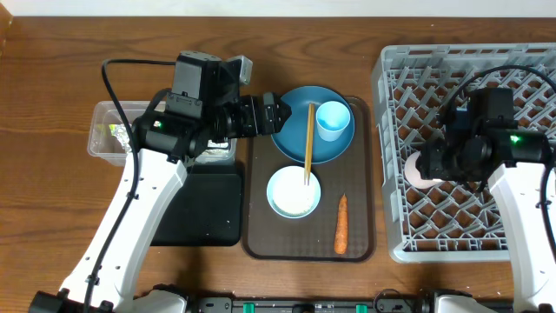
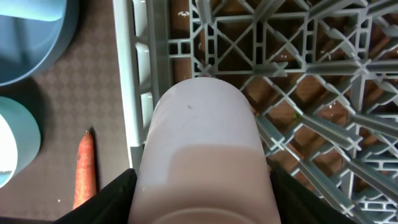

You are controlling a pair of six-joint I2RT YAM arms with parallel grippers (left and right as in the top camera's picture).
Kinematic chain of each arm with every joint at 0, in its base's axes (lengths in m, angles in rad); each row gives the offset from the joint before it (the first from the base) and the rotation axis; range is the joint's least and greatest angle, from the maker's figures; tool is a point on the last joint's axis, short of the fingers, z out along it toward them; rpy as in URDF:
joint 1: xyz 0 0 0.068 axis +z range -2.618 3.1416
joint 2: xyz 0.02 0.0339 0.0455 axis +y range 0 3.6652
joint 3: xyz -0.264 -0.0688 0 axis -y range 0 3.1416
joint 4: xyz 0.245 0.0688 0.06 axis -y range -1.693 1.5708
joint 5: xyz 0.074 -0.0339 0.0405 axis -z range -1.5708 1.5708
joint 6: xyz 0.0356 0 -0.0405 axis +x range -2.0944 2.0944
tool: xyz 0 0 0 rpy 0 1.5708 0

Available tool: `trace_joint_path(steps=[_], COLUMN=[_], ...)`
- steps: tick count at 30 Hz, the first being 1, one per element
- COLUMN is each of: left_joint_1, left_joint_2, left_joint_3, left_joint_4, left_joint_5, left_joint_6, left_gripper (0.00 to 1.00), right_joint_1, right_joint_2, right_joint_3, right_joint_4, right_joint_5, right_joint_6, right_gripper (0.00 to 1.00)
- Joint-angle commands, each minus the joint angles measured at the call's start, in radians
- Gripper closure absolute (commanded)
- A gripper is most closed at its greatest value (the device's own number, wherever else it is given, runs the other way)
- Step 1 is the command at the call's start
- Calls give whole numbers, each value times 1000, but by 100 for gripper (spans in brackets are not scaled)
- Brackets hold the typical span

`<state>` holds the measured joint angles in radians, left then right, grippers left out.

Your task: Sort waste into correct bins and load items into the dishwasher rack

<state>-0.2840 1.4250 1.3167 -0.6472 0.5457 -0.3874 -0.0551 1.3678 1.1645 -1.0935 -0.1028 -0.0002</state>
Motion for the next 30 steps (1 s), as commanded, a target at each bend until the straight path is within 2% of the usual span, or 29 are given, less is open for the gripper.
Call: trace_joint_path(steps=[1,7,9,11,14,19,27,30], left_joint_1=[4,4,4,4,4,4,4,4], left_joint_2=[6,6,6,6,6,6,6,6], left_joint_3=[-4,-4,-4,-4,-4,-4,-4,-4], left_joint_4=[-1,-1,-1,-1,-1,-1,-1,-1], left_joint_5=[-9,-9,-9,-9,-9,-9,-9,-9], left_joint_6=[13,13,13,13,13,13,13,13], left_gripper=[1,1,1,1,1,1,1,1], right_joint_1=[22,45,45,45,45,44,44,44], right_joint_2=[7,7,7,7,7,7,7,7], right_joint_3=[-37,-81,-81,-81,-81,-81,-81,-81], right_joint_4=[19,77,83,81,73,68,67,64], right_joint_5=[8,9,9,8,9,9,9,9], right_joint_6=[30,31,31,30,30,30,29,29], right_gripper=[94,92,85,75,65,29,21,12])
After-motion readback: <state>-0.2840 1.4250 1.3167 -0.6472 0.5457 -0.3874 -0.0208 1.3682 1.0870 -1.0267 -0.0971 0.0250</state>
